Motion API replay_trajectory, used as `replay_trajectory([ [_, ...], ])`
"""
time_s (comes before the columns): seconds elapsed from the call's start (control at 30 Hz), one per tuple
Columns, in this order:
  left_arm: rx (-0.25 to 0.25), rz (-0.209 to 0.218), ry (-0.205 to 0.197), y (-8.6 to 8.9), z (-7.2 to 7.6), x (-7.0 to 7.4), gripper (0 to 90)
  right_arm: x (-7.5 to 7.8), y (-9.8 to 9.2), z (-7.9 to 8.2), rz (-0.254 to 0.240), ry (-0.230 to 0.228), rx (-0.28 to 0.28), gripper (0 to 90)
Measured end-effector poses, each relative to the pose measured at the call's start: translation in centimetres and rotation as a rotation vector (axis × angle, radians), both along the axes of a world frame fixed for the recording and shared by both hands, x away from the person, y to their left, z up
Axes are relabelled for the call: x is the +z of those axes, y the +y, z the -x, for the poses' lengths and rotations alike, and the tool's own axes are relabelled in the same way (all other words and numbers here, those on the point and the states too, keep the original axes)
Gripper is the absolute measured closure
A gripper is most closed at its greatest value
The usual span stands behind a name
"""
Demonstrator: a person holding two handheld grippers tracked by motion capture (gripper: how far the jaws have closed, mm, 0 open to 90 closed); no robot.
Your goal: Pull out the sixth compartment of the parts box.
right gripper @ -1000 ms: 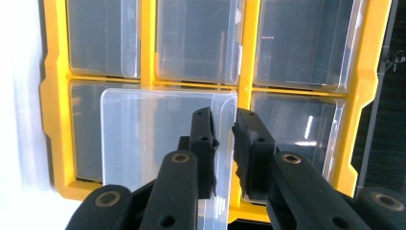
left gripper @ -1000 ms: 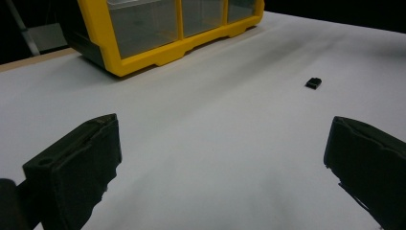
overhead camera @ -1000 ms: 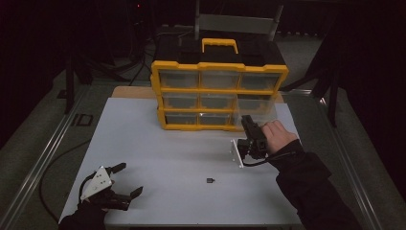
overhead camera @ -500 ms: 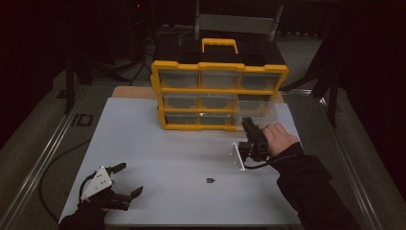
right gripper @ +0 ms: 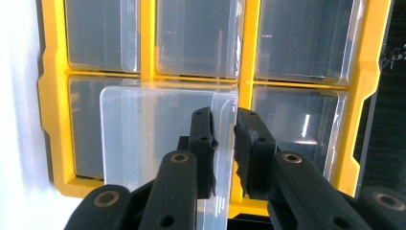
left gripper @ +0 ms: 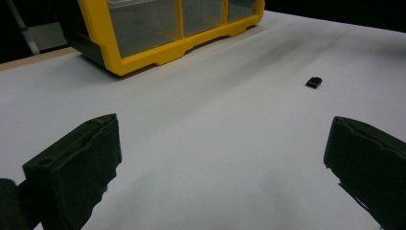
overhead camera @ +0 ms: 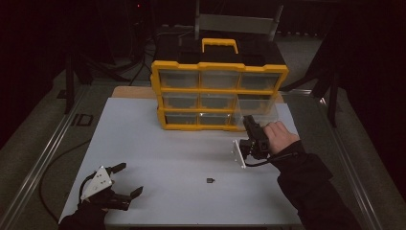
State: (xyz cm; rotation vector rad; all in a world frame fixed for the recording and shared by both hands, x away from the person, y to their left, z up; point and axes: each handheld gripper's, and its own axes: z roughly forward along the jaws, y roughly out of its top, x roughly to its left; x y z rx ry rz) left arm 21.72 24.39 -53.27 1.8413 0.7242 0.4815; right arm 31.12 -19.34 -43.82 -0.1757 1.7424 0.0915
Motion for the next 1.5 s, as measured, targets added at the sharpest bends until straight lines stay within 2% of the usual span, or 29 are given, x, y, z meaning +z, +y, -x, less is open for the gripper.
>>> replay_trajectory([
  [0.33, 0.0, -0.004, 0.001, 0.0, 0.0, 0.0, 0.5, -0.1, 0.1, -0.5, -0.002, -0.005, 0.007, 78.1],
  [0.5, 0.001, 0.001, 0.002, 0.0, 0.0, 0.0, 0.5, 0.1, 0.1, -0.5, -0.01, 0.014, -0.001, 77.0],
  [0.63, 0.0, 0.001, 0.002, 0.0, 0.0, 0.0, 0.5, 0.5, 0.1, -0.3, -0.055, 0.046, 0.002, 67.9],
  [0.73, -0.001, -0.002, 0.002, 0.0, 0.0, 0.0, 0.5, 0.8, 0.1, -0.3, -0.088, 0.065, -0.002, 56.7],
  [0.8, -0.001, -0.001, 0.002, 0.0, 0.0, 0.0, 0.5, 1.0, 0.2, -0.4, -0.093, 0.076, -0.008, 47.2],
  [0.87, 0.0, 0.0, 0.002, 0.0, 0.0, 0.0, 0.5, 1.1, 0.1, -0.5, -0.125, 0.093, -0.01, 41.4],
  [0.9, 0.0, 0.0, 0.002, 0.0, 0.0, 0.0, 0.5, 1.1, 0.1, -0.5, -0.125, 0.093, -0.01, 41.4],
  [1.0, 0.002, 0.003, 0.001, 0.0, 0.0, 0.0, 0.5, 1.4, 0.0, -0.7, -0.183, 0.116, -0.027, 29.6],
  [1.07, 0.001, 0.002, 0.001, 0.0, 0.0, 0.0, 0.5, 1.6, -0.1, -0.8, -0.217, 0.115, -0.034, 24.0],
  [1.2, 0.001, 0.001, -0.001, 0.0, 0.0, 0.0, 0.5, 2.0, -0.2, -0.9, -0.318, 0.159, -0.038, 14.1],
  [1.4, 0.0, -0.002, -0.001, 0.0, 0.0, 0.0, 0.5, 2.7, -0.3, -0.9, -0.498, 0.257, -0.04, 9.7],
  [1.5, 0.0, -0.003, -0.001, 0.0, 0.0, 0.0, 0.5, 3.0, -0.6, -0.7, -0.613, 0.32, -0.029, 9.2],
])
